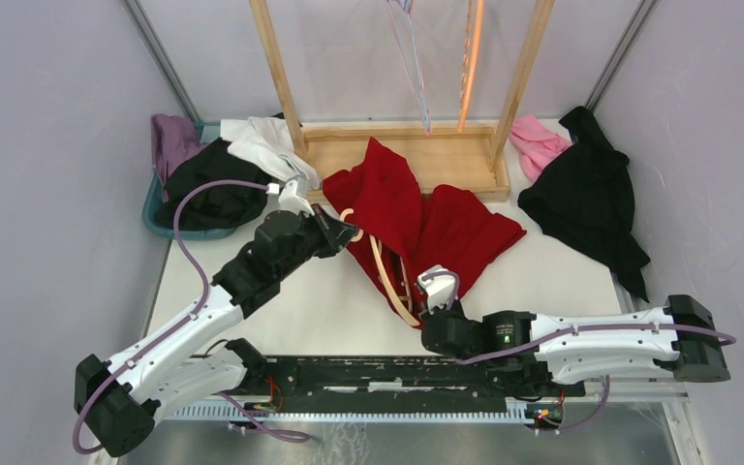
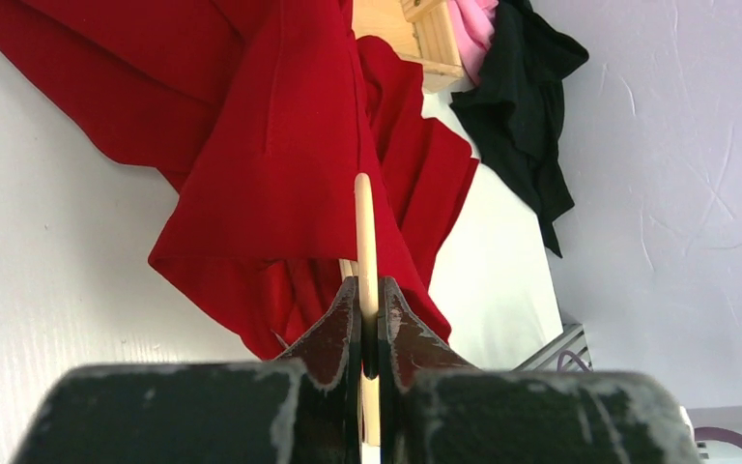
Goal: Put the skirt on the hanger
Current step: Hang the skirt on the hanger.
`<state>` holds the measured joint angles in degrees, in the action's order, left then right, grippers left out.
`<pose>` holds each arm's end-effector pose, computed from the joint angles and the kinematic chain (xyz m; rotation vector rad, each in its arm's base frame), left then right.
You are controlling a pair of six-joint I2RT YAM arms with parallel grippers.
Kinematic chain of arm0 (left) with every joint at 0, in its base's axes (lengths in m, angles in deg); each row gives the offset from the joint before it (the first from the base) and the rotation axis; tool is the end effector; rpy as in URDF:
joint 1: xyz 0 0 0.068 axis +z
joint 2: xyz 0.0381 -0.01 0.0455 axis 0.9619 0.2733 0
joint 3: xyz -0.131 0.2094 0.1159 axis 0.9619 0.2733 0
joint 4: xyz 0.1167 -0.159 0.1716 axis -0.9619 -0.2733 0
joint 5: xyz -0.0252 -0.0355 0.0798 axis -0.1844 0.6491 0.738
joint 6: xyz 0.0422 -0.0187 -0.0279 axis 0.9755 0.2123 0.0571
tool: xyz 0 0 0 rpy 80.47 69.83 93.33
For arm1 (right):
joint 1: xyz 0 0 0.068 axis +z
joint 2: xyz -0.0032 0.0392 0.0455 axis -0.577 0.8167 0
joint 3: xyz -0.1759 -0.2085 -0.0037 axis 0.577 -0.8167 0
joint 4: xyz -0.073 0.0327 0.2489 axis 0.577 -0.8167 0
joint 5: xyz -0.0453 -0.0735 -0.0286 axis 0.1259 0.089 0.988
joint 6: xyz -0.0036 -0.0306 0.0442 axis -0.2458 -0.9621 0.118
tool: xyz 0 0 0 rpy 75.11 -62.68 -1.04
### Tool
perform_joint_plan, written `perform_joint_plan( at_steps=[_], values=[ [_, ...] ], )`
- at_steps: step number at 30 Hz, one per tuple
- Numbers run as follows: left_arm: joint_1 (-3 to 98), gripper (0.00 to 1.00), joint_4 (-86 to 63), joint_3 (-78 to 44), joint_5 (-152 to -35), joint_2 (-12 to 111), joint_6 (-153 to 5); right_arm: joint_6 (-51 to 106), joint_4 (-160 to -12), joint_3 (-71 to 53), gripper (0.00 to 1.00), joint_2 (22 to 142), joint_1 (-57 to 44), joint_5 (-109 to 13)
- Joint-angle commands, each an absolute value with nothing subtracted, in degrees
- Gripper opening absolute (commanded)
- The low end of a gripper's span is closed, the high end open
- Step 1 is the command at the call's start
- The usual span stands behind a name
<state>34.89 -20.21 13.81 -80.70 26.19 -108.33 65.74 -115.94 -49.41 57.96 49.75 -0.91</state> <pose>0.1678 -0.1335 0.3014 -0.1751 1.9852 -0.9280 0.0389 0.1862 0.2197 -0.5097 2.1956 0.3576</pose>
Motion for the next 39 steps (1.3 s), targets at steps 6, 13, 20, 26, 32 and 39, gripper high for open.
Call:
perform_joint_plan(
  at_steps=[6, 13, 20, 26, 32, 39],
  values=[
    [35.29, 0.03, -11.27, 10.05, -77.86, 24.49, -108.69, 65.86, -115.47, -48.91, 0.01, 59.2, 49.68, -3.18],
    [35.29, 0.03, -10.38, 11.15, -76.01, 23.07, -109.05, 65.49, -115.43, -48.52, 0.01, 58.37, 49.69, -3.74],
    [35.25, 0.03, -2.55, 14.83, -75.19, 21.85, -111.09, 65.16, -115.32, -47.24, 0.01, 58.54, 49.75, -4.3],
    [35.2, 0.03, 4.05, 19.08, -74.18, 21.49, -112.25, 65.0, -115.42, -45.49, 0.01, 57.78, 49.71, -5.07],
    [35.17, 0.03, 8.58, 21.66, -72.8, 22.13, -112.49, 63.85, -115.63, -42.55, 0.01, 57.73, 49.74, -6.34],
    [35.03, 0.03, 14.65, 24.59, -70.28, 22.38, -112.96, 63.31, -115.64, -40.03, 0.01, 59.73, 49.75, -9.01]
  ],
)
